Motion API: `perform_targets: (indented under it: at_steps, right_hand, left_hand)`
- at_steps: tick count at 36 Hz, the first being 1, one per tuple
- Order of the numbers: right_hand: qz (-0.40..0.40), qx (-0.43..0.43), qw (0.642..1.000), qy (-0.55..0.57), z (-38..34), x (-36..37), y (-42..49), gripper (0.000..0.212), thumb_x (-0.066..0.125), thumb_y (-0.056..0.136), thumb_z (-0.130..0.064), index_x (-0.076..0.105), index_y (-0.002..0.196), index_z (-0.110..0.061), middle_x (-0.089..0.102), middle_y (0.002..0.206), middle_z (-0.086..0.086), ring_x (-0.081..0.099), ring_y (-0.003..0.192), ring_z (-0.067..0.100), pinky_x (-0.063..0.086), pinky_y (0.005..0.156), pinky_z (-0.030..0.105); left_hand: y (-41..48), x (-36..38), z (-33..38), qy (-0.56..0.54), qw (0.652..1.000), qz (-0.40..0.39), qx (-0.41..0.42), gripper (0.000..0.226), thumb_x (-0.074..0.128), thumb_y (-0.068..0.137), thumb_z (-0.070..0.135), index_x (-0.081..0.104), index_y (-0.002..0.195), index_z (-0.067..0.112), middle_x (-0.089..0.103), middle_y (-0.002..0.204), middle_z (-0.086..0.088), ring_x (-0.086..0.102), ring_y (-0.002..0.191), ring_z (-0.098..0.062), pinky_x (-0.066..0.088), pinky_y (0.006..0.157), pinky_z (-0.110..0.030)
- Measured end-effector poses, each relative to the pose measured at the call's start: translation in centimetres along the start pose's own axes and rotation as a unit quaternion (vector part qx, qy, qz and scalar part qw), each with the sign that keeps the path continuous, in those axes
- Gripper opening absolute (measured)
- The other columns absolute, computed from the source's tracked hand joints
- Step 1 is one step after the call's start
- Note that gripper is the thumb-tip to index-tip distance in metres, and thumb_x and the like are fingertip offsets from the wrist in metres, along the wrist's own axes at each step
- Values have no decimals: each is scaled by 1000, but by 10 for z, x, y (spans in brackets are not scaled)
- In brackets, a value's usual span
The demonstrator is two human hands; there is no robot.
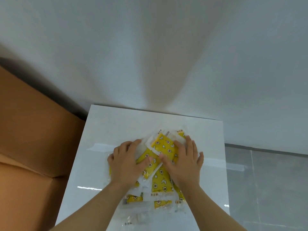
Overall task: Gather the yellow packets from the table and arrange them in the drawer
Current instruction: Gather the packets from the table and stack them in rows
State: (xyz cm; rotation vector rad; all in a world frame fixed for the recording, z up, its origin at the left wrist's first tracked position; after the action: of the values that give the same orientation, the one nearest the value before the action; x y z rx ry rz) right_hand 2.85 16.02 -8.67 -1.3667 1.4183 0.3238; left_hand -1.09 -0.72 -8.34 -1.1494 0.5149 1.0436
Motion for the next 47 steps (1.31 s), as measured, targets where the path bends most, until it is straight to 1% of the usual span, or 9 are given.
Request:
perform_targets:
  at_steps: [3,5,7,17,23,30,36,43,47]
  right_hand:
    - [1,19,999,40,1,-4,-5,79,20,73,-78,38,135,-33,2,159,-3,-4,146,16,-5,117,42]
    - [2,37,998,44,3,-5,-7,53,41,88,-61,42,131,-31,5,159,0,-2,146,17,-2,117,42]
    - [1,49,997,54,5,-6,-7,47,47,90,-53,42,130,-30,4,159,3,-2,147,18,0,117,42]
    - [-71,71,995,30,7,-11,-10,91,57,82,-58,5,150,-27,-5,159,2,-3,147,20,9,116,45]
    - [-91,57,994,-19,5,-10,-19,94,59,79,-61,4,150,-30,0,158,2,4,145,24,17,113,45]
    - [-66,68,995,22,3,-5,-30,91,64,78,-56,12,148,-31,19,150,0,21,136,23,30,106,39]
    - [-46,105,987,113,4,-2,-32,92,70,79,-43,12,149,-26,36,137,7,31,127,27,33,101,35]
    - [-2,108,974,200,0,1,-35,81,72,81,-31,26,146,-19,43,141,1,42,130,21,38,104,37]
    - [3,115,966,231,4,0,-38,46,69,83,-30,48,122,-18,58,105,-6,59,101,18,47,80,30]
  left_hand:
    - [2,-4,-2,-39,999,-9,-3,66,56,80,60,34,139,38,37,140,8,29,131,-16,21,105,-36]
    - [2,-6,-4,-60,998,-16,-5,62,59,84,49,34,139,36,37,142,7,30,133,-17,21,106,-36]
    - [2,-8,-6,-77,997,-21,-4,60,60,86,43,35,140,33,38,144,6,31,134,-17,22,107,-36]
    - [-8,-20,-18,-196,980,-35,-13,54,60,90,16,38,139,22,40,143,-1,37,131,-19,31,105,-29]
    - [-16,-21,-43,-168,979,21,-109,54,64,87,26,41,136,20,48,136,-7,43,126,-29,37,103,-47]
    - [-22,-11,-62,-228,948,-2,-222,67,73,77,38,43,133,18,46,132,-12,46,118,-32,39,102,-49]
    - [-27,-9,-45,-108,970,-62,-207,96,72,64,62,28,141,26,30,142,-10,32,131,-31,33,103,-46]
    - [-25,-12,-19,-19,984,-76,-163,84,64,73,63,31,139,23,29,144,-4,27,133,-28,30,103,-43]
    - [-22,-13,-7,-43,989,-57,-129,65,66,77,54,40,127,21,49,129,-1,41,125,-26,32,98,-40]
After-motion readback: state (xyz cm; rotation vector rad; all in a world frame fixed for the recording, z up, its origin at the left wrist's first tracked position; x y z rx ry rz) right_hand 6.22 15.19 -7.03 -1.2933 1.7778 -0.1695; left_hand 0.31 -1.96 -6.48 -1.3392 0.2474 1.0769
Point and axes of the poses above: each hand's wrist, its own y-axis towards the middle knuckle, its own x-axis out of the palm, z = x × y, the point moved 5 cm from there along y, towards the middle knuckle
